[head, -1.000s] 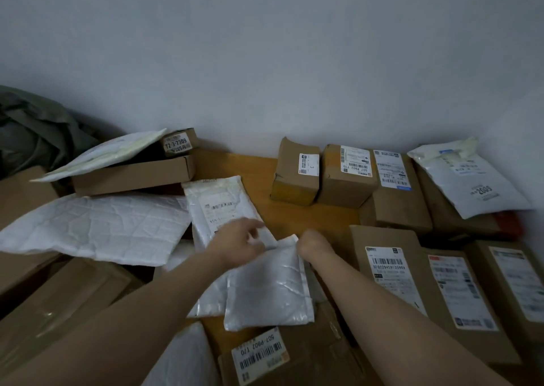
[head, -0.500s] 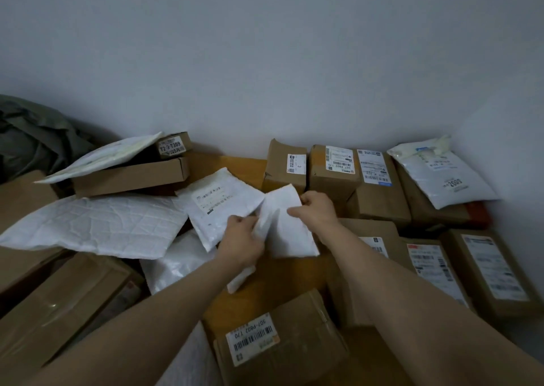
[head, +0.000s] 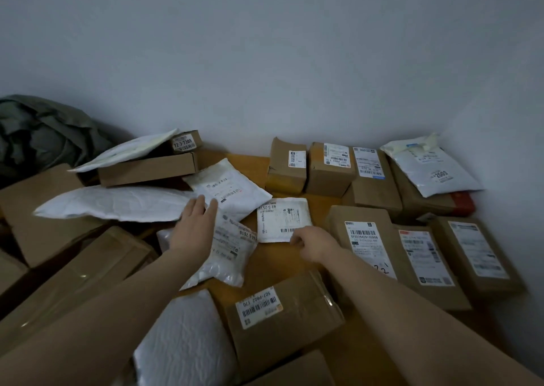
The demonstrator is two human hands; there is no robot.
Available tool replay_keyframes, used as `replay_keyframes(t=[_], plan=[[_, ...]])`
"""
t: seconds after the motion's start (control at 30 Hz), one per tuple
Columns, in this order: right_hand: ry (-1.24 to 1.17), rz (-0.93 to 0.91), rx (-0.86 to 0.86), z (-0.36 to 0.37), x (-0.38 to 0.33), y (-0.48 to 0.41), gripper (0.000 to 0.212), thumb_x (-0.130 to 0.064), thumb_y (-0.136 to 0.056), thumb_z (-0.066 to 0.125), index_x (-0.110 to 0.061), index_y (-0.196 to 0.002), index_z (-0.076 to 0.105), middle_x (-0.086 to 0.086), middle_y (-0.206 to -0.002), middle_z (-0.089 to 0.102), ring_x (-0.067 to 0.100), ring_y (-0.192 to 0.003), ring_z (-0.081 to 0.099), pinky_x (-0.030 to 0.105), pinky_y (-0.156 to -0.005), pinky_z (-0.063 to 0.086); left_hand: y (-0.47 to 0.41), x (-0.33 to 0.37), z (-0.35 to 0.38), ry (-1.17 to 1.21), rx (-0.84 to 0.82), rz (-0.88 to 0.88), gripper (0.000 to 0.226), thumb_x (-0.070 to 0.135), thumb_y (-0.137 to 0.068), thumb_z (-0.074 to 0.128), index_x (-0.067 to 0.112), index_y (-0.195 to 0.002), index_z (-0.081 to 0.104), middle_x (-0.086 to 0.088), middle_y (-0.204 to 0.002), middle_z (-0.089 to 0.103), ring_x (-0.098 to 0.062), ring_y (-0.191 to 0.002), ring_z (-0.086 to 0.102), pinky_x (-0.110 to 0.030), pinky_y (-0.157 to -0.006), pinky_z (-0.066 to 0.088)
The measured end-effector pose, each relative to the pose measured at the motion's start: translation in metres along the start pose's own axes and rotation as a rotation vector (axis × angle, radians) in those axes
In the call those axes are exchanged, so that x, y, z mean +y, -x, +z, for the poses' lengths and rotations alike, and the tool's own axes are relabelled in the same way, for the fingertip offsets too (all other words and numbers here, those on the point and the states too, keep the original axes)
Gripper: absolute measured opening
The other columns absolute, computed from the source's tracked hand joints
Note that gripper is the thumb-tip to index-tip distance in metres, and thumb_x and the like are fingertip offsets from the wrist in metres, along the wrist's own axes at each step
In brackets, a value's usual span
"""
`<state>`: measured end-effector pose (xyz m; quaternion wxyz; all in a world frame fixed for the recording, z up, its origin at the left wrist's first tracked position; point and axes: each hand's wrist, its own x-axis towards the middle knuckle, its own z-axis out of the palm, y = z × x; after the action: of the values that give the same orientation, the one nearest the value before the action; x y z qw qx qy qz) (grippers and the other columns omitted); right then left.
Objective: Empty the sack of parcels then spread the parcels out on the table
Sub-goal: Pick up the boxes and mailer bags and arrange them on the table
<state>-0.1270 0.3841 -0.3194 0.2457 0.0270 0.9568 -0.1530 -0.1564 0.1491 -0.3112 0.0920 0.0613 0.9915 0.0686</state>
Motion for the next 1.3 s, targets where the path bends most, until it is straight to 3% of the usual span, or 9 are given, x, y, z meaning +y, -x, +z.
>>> replay_keyframes(t=[0.07,0.23,0.33,0.43,0.5,0.63,0.87,1.13,1.3], plan=[[-0.08,0.004,-0.173,-0.002,0.002,0.012,0.072,-0.012,-0.079,0.073,-0.019,-0.142,0.039,0.006,-0.147,0.039,0.024,-0.133,0.04,0.033,-0.108,0.038,0.008,0.007,0.002,-0.082,0.027,0.13,0.076,-0.012,-0.087,0.044,0.017,-0.151,0.017,-0.007,-0.159,0.007,-0.024,-0.147,0.004,-0.037,-0.115,0.023],[0.256,-0.086,-0.459,0.008,0.007,0.039,0.143,-0.028,-0.055,0.091,-0.044,-0.144,-0.02,-0.005,-0.157,-0.023,0.023,-0.146,-0.014,0.05,-0.118,0.012,0.03,0.037,0.013,0.265,-0.346,0.264,0.041,0.022,-0.089,0.054,0.02,-0.13,0.056,-0.005,-0.13,0.057,-0.022,-0.119,0.052,-0.029,-0.095,0.042],[0.38,-0.112,-0.436,0.025,0.011,0.051,0.153,-0.023,-0.05,0.093,-0.05,-0.136,-0.03,-0.004,-0.15,-0.039,0.026,-0.143,-0.022,0.057,-0.115,0.016,0.041,0.052,0.03,0.285,-0.712,0.256,0.074,0.04,-0.079,0.068,0.024,-0.143,0.036,-0.006,-0.135,0.051,-0.024,-0.121,0.05,-0.035,-0.101,0.045],[0.39,-0.119,-0.394,0.036,0.013,0.06,0.151,-0.017,-0.051,0.092,-0.046,-0.139,-0.028,-0.002,-0.149,-0.04,0.027,-0.143,-0.024,0.059,-0.114,0.021,0.048,0.055,0.04,0.078,-0.793,0.324,0.112,0.064,-0.065,0.071,0.029,-0.151,0.007,-0.006,-0.151,0.024,-0.03,-0.139,0.024,-0.045,-0.112,0.03],[0.361,-0.11,-0.358,0.038,0.012,0.064,0.145,-0.014,-0.053,0.09,-0.04,-0.146,-0.018,0.001,-0.155,-0.026,0.028,-0.144,-0.019,0.056,-0.114,0.023,0.055,0.056,0.041,0.027,-0.786,0.362,0.12,0.064,-0.065,0.072,0.026,-0.151,-0.003,-0.007,-0.154,0.014,-0.031,-0.142,0.014,-0.047,-0.115,0.024],[0.32,-0.144,-0.204,0.035,0.011,0.077,0.128,-0.015,-0.052,0.089,-0.028,-0.148,0.004,0.006,-0.151,0.005,0.03,-0.142,-0.001,0.051,-0.113,0.027,0.061,0.059,0.039,0.176,-0.757,0.3,0.103,0.041,-0.076,0.073,0.015,-0.15,0.006,-0.013,-0.149,0.029,-0.03,-0.136,0.032,-0.038,-0.109,0.035],[0.299,-0.155,0.289,0.04,0.015,0.096,0.103,-0.023,-0.07,0.078,-0.03,-0.143,0.005,0.003,-0.155,-0.004,0.027,-0.145,-0.013,0.047,-0.107,0.037,0.04,0.051,0.015,0.404,-0.643,0.2,0.086,0.028,-0.074,0.077,0.011,-0.143,0.029,-0.008,-0.133,0.052,-0.025,-0.117,0.053,-0.034,-0.097,0.044],[-0.115,0.212,0.579,0.02,0.027,0.132,0.099,-0.004,-0.082,0.066,-0.024,-0.149,-0.004,0.005,-0.156,-0.01,0.03,-0.145,0.002,0.044,-0.106,0.035,0.05,0.068,-0.014,0.23,-0.024,0.42,0.102,0.044,-0.057,0.084,0.018,-0.139,0.029,-0.004,-0.132,0.038,-0.021,-0.123,0.035,-0.038,-0.103,0.038],[-0.281,0.316,0.62,0.013,0.056,0.155,0.092,-0.013,-0.078,0.071,-0.015,-0.147,0.01,0.011,-0.152,0.009,0.03,-0.139,0.022,0.046,-0.11,0.035,0.072,0.087,-0.028,0.225,0.1,0.44,0.096,0.055,-0.06,0.078,0.019,-0.136,0.032,-0.003,-0.129,0.046,-0.02,-0.118,0.045,-0.036,-0.092,0.045]])
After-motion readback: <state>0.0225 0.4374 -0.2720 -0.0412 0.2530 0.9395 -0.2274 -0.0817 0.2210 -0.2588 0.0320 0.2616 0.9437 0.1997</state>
